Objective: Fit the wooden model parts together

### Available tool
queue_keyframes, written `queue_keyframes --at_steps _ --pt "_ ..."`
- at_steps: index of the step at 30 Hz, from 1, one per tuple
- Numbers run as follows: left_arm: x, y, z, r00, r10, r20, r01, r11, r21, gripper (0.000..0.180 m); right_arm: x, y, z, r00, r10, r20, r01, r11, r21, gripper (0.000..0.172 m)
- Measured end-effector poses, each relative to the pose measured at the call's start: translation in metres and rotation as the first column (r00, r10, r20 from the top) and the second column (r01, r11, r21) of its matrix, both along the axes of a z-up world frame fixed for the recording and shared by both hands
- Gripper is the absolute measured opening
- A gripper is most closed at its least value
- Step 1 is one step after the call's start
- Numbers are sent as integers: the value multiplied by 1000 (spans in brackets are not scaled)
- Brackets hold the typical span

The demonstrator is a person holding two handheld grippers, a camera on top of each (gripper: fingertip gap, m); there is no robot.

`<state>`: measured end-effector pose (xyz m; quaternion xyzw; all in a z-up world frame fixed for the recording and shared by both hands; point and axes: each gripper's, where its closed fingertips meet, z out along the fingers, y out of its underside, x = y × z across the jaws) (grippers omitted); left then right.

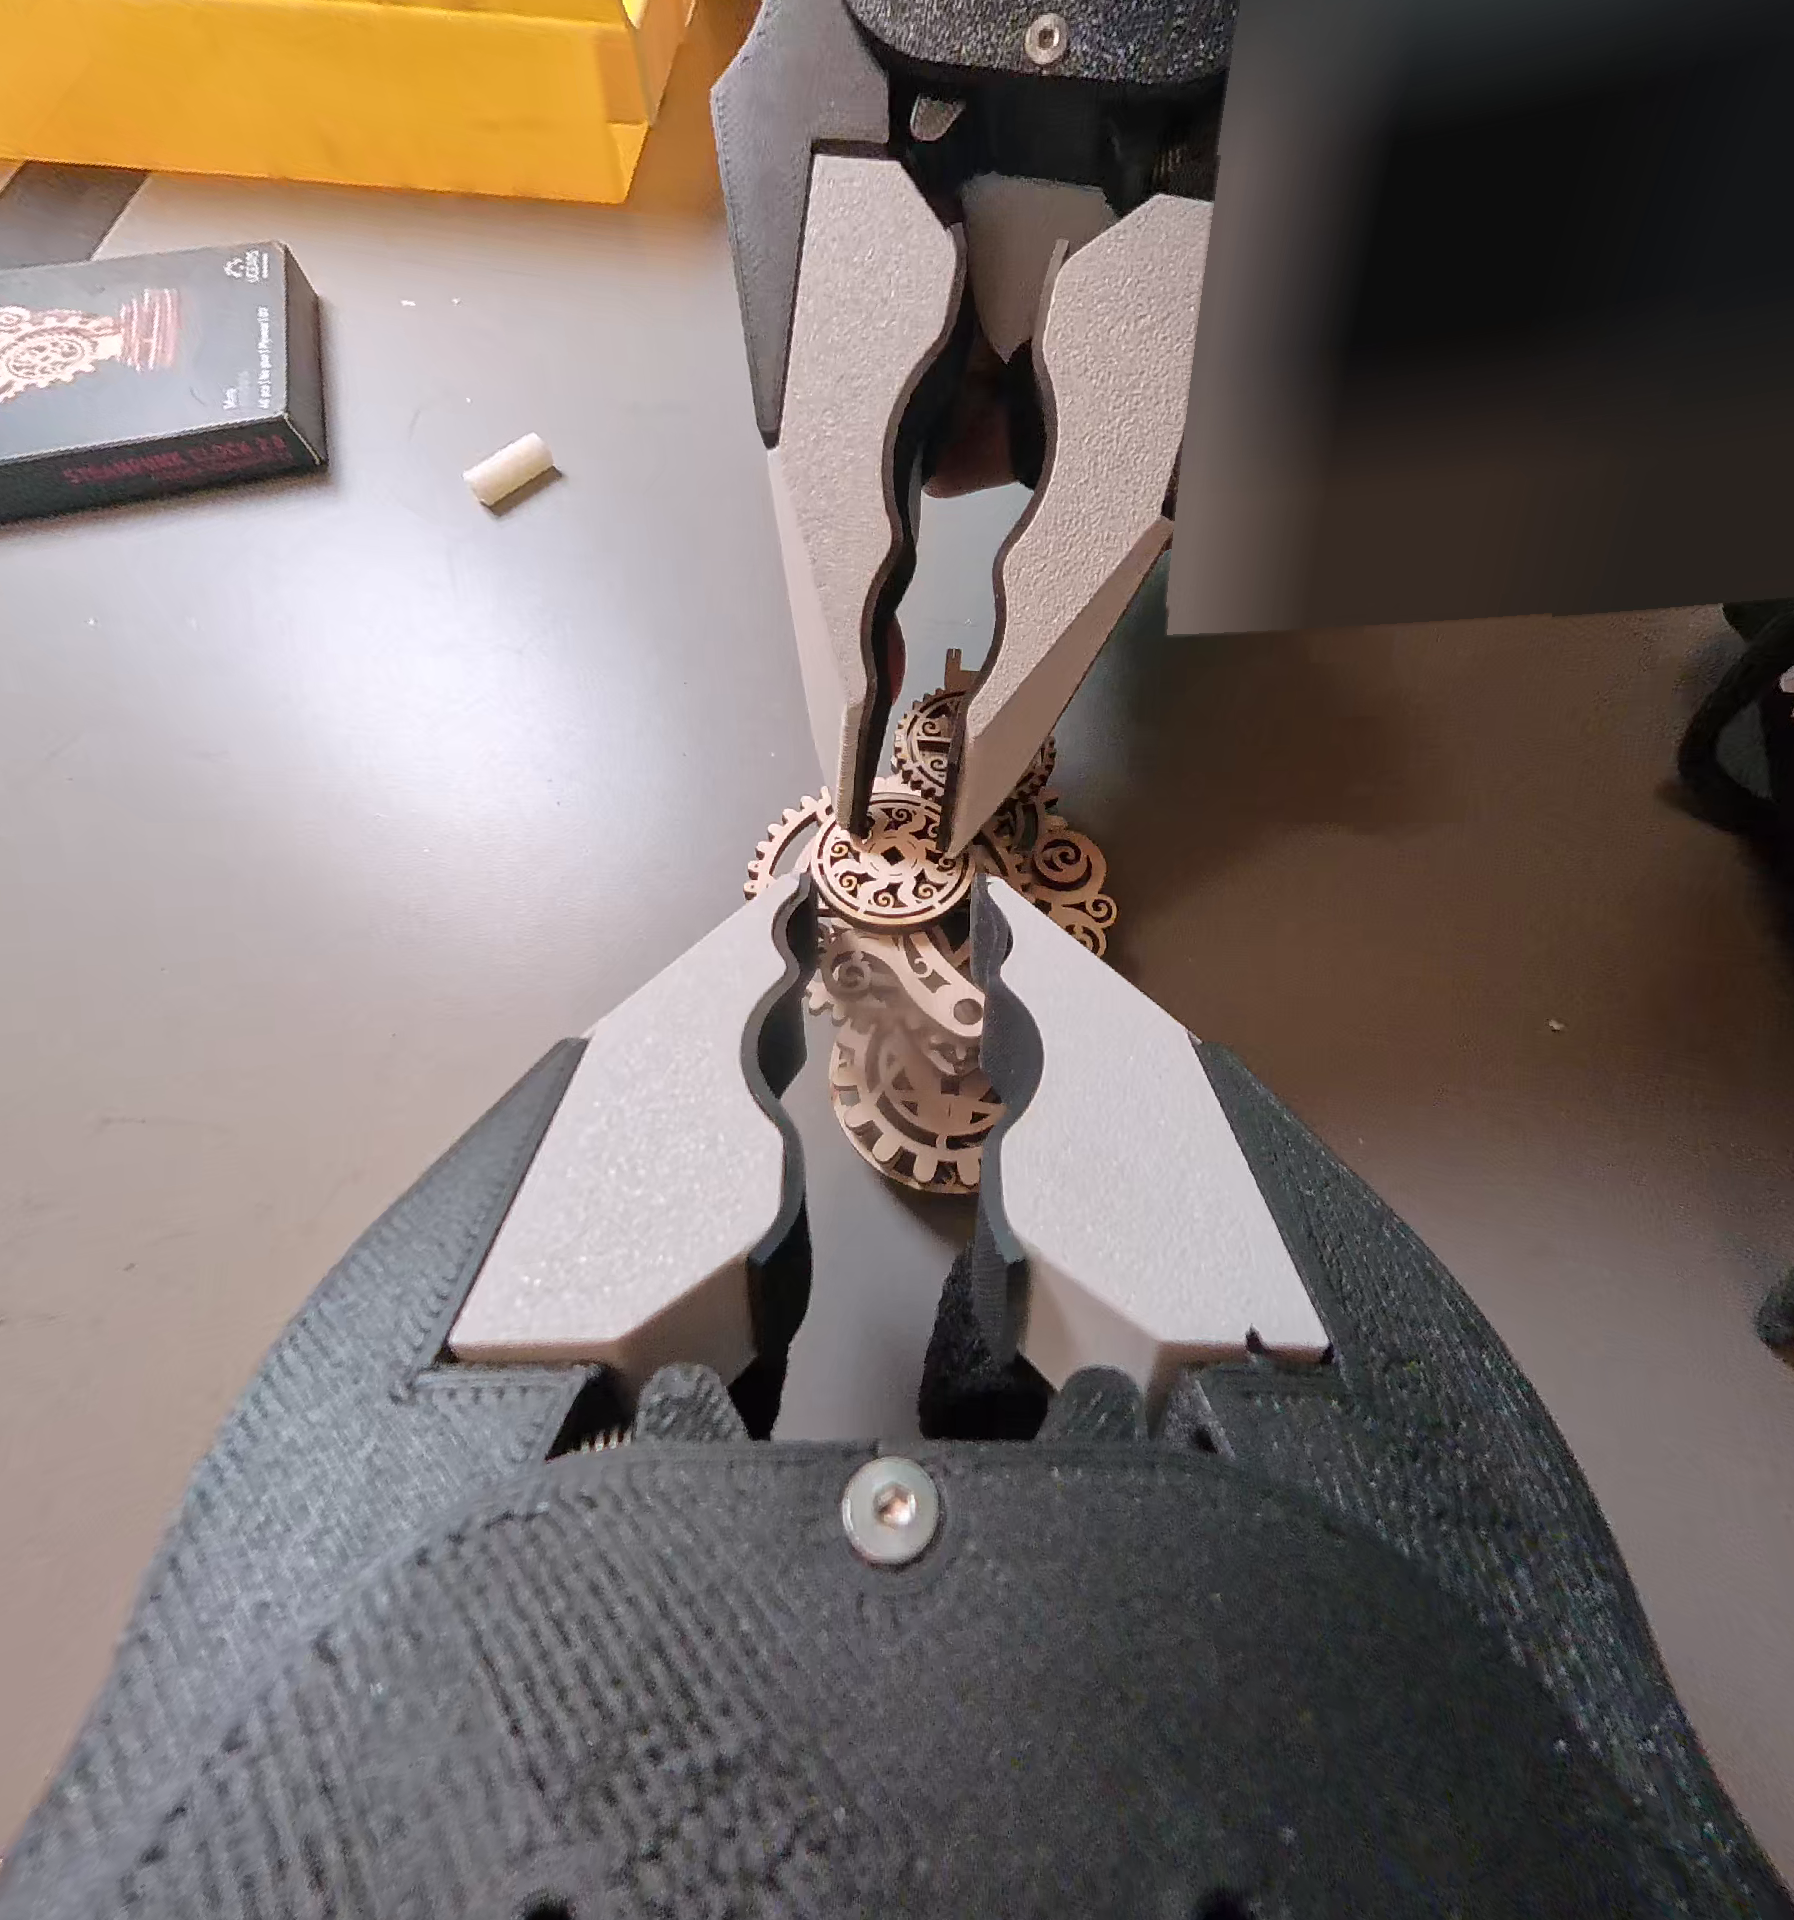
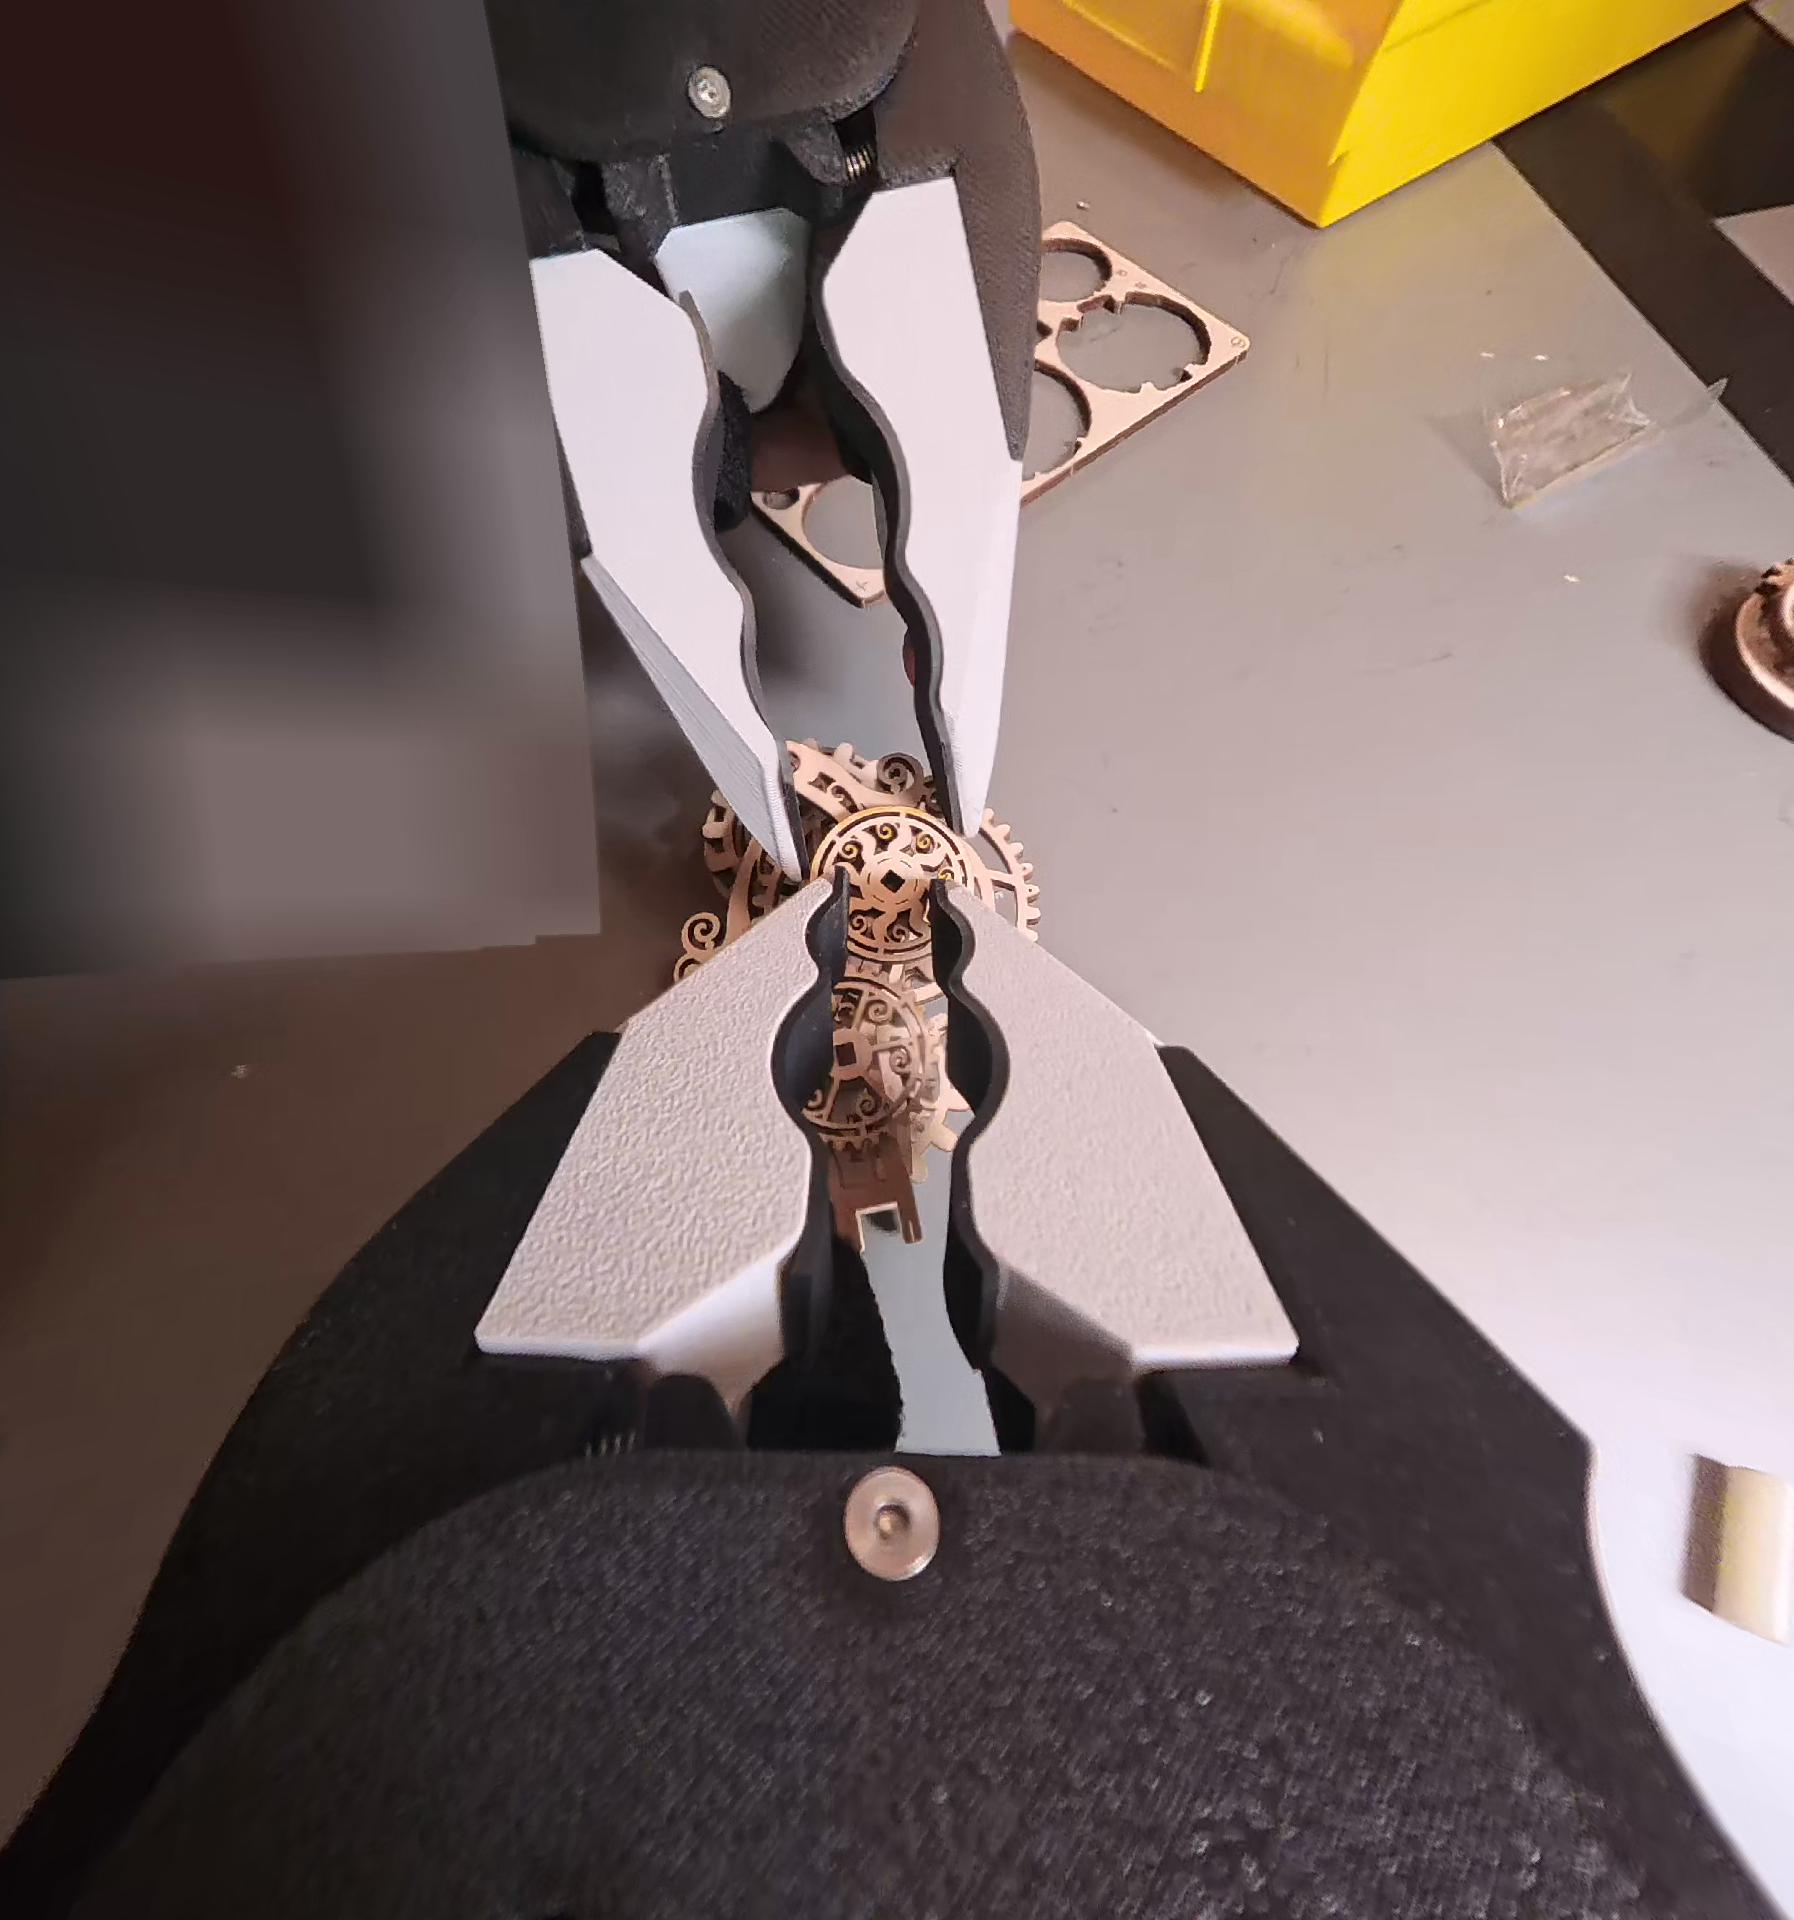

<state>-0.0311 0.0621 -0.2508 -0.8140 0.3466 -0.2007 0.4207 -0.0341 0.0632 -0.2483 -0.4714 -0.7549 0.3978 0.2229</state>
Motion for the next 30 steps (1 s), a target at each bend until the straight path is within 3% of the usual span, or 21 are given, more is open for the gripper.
queue_keyframes --at_steps 10,19,25,30 --pt "1 -1 -5 1000 2 -16 -3 1000 -20 29 -1 -3 -1 999 13 41 -16 997 76 14" --pt "-18 -17 4 994 98 47 -97 995 -10 54 -1 -6 -2 988 39 148 -57 991 121 14" --pt "-17 -34 -32 994 93 -63 -96 993 -62 68 -2 -7 -3 973 86 212 -123 978 168 13" --pt "-12 -29 -39 992 93 -80 -98 994 -57 60 -2 -8 -4 954 114 279 -177 961 212 13"
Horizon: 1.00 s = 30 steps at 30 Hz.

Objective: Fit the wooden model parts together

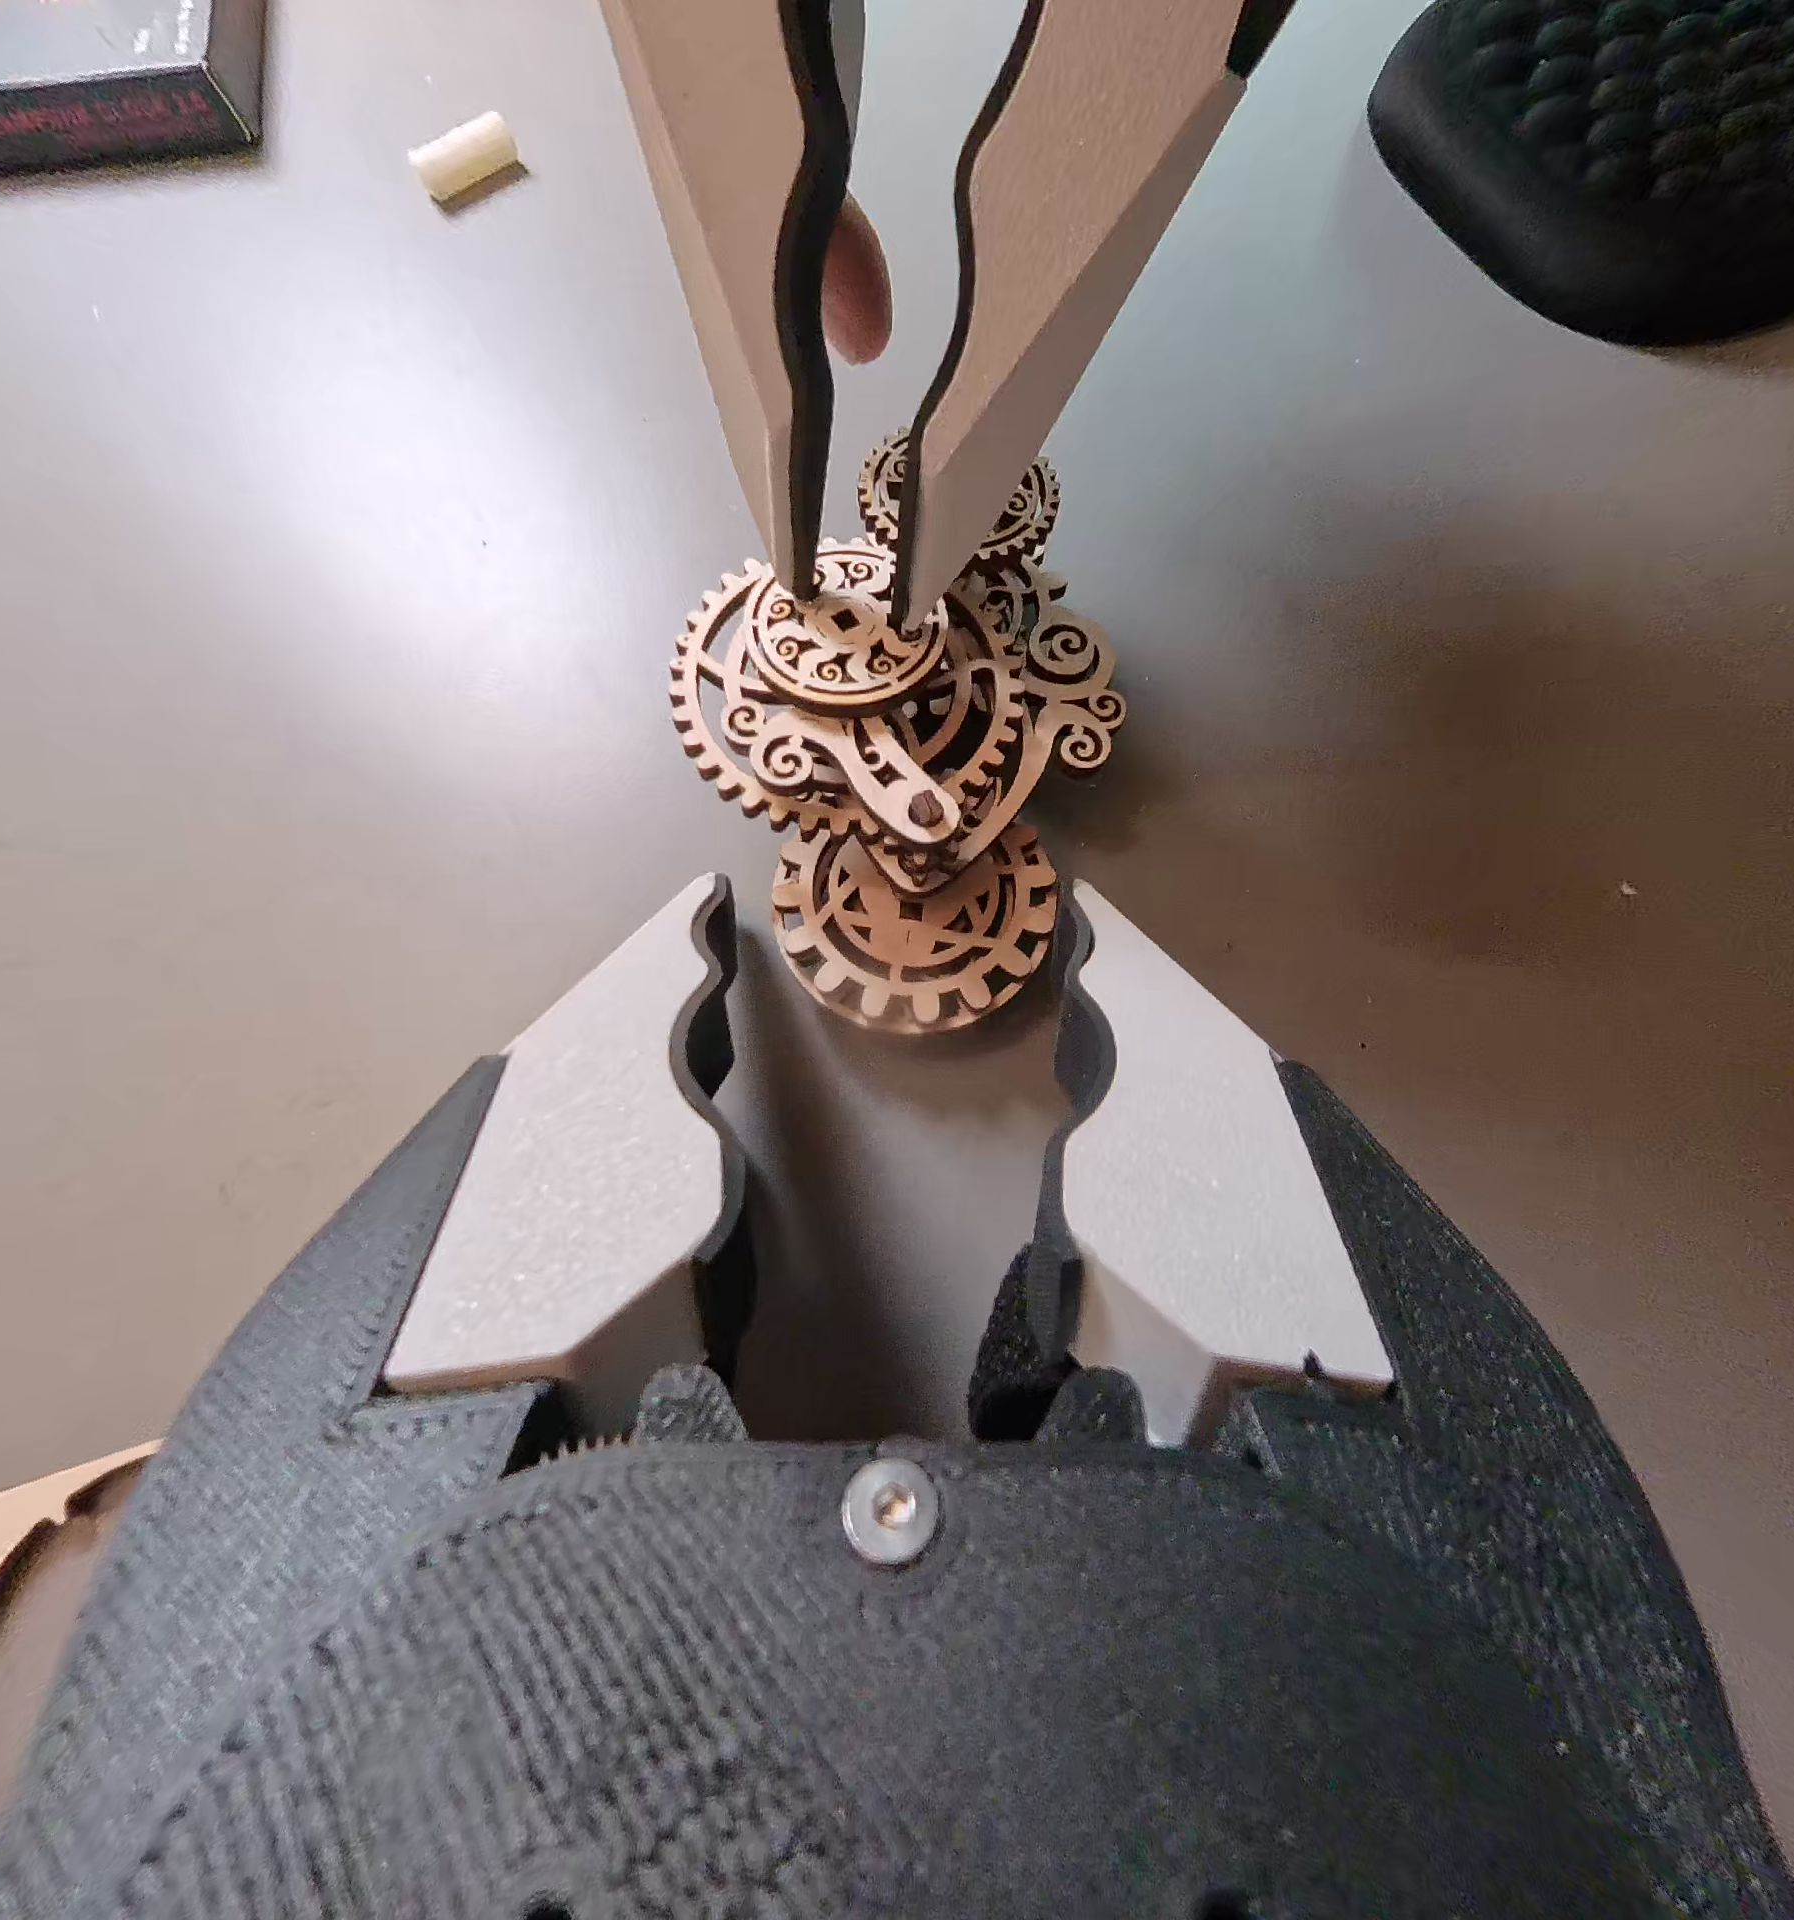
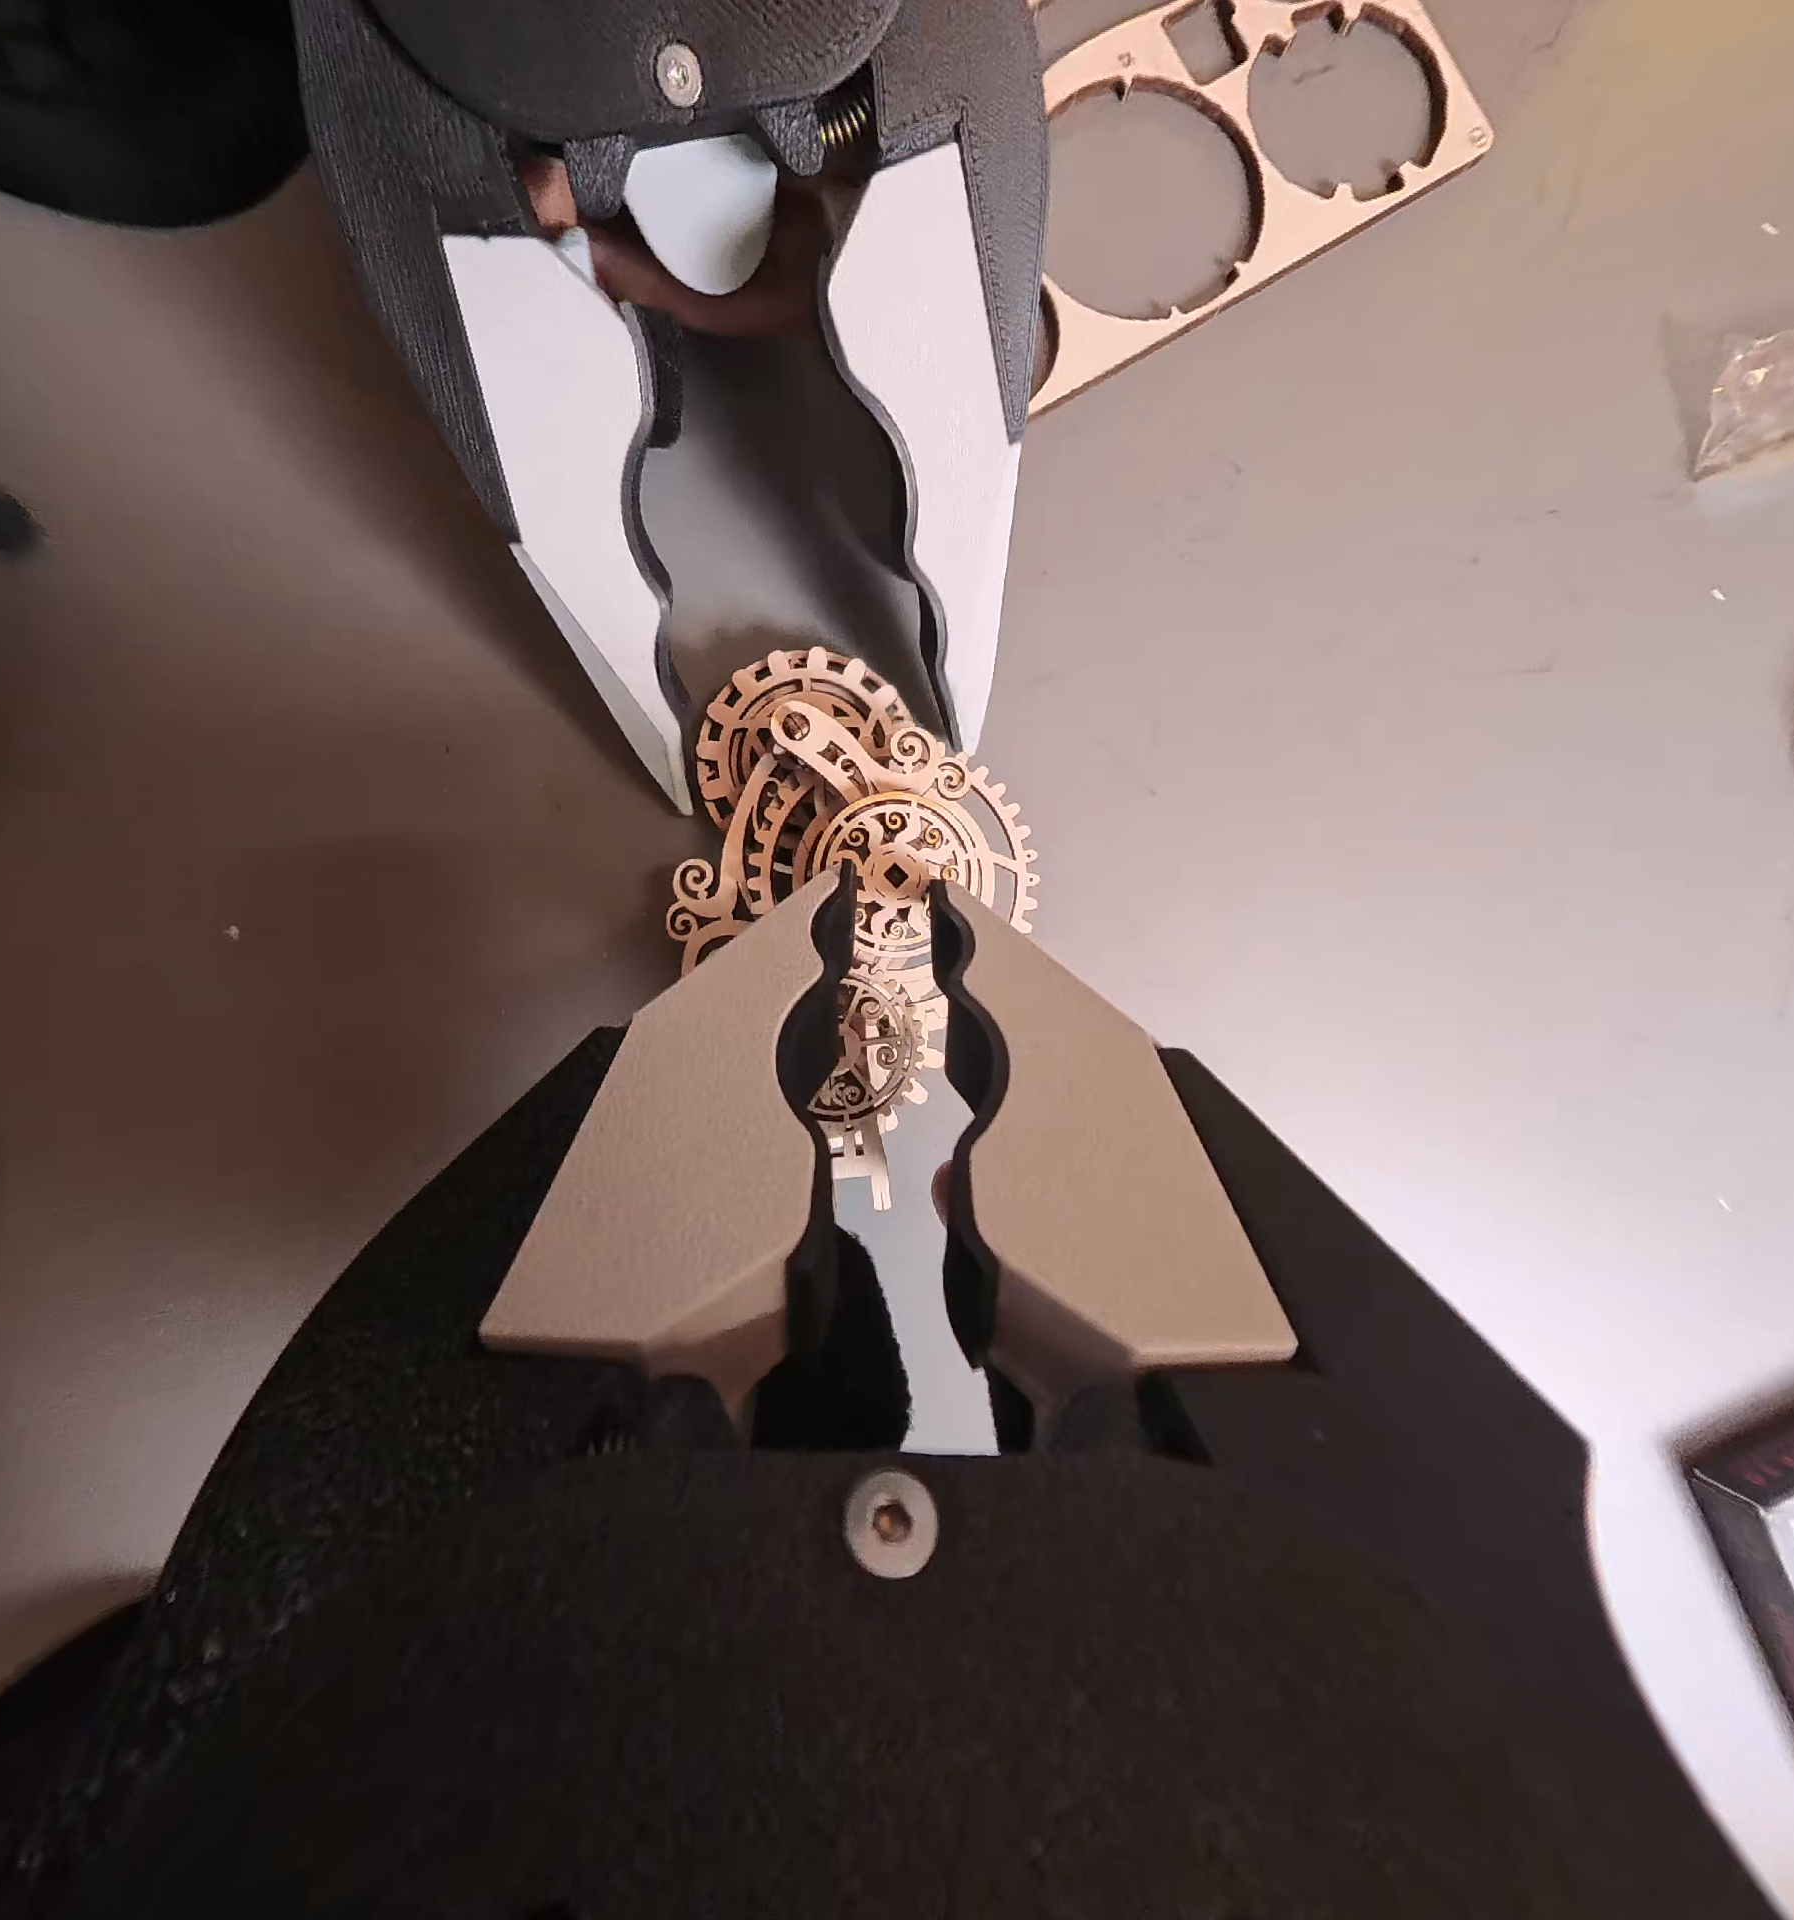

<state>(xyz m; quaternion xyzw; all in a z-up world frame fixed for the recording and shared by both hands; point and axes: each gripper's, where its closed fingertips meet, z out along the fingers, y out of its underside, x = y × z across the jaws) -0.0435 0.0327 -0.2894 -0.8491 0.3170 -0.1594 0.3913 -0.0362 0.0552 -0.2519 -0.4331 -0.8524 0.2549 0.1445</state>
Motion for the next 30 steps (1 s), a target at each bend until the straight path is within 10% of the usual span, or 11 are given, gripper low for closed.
queue_keyframes --at_steps 24,30 --pt "5 0 -1 999 -40 -32 41 999 32 54 -3 -1 1 999 11 47 -15 995 94 12" --pt "5 -1 -1 999 -39 -29 40 999 36 54 -1 -5 10 999 -43 -22 43 999 1 34"
